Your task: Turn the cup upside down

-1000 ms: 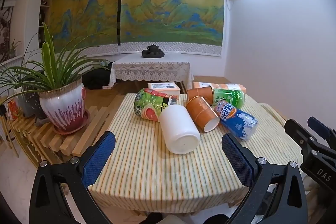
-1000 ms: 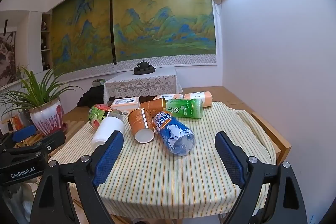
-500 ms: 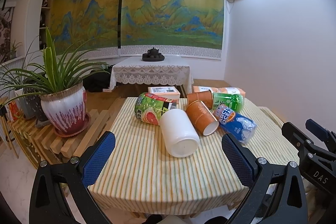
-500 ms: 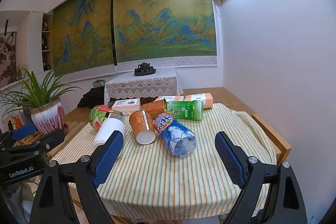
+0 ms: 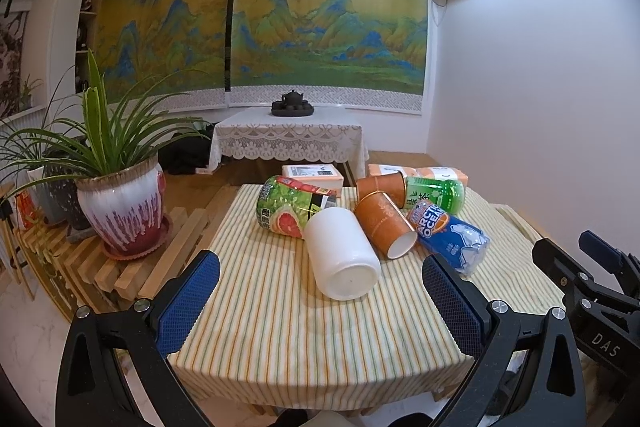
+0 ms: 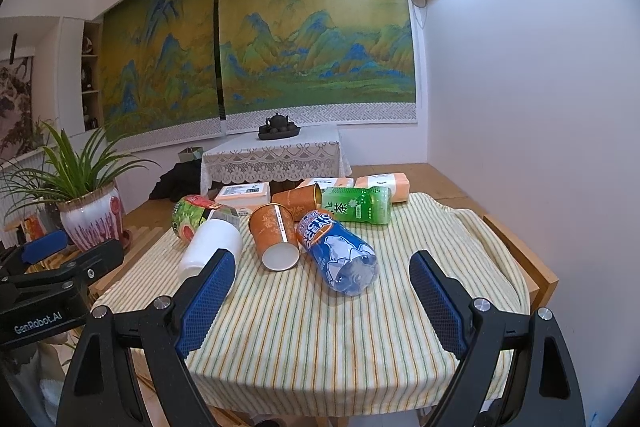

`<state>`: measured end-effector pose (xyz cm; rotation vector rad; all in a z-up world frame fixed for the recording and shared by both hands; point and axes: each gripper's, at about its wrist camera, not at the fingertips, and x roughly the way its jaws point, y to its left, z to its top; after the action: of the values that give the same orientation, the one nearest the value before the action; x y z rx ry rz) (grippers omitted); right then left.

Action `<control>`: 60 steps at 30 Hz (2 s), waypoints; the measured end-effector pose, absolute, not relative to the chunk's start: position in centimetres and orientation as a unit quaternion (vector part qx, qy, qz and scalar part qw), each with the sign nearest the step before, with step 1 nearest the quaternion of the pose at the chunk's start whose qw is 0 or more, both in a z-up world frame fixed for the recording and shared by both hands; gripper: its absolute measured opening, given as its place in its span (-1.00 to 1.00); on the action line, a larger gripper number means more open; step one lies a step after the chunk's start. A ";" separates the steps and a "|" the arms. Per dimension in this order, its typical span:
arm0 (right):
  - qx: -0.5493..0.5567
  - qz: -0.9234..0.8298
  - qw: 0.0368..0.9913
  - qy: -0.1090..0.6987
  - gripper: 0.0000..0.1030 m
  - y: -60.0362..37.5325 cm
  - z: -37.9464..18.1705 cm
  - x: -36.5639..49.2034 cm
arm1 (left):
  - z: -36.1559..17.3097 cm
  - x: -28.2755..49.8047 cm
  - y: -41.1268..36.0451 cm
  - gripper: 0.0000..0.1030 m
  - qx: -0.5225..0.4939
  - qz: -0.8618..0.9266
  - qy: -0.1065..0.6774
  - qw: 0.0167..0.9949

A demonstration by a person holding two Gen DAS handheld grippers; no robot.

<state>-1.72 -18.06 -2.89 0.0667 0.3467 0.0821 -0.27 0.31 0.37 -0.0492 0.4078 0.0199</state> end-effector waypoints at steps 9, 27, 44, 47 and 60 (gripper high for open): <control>0.032 0.042 0.983 0.176 0.68 -18.0 -3.0 -1.5 | 0.3 -0.2 0.3 1.00 -0.026 0.007 0.206 0.978; 0.030 0.045 0.981 0.186 0.68 -17.7 -3.7 -0.6 | -0.4 0.3 0.3 1.00 -0.027 0.007 0.212 0.977; 0.038 0.106 0.955 0.274 0.68 -15.9 -7.0 9.7 | -1.6 1.9 2.5 1.00 -0.042 0.028 0.231 0.972; 0.035 0.118 0.947 0.298 0.66 -15.4 -7.8 12.1 | -1.9 2.3 3.3 1.00 -0.047 0.036 0.235 0.970; 0.013 0.130 0.932 0.337 0.55 -14.0 -8.8 17.2 | -3.5 4.3 5.4 0.99 -0.062 0.047 0.254 0.964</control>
<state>17.23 -13.95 -8.77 0.0259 0.6892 0.2667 4.34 5.39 -3.54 -0.1252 0.5132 0.0953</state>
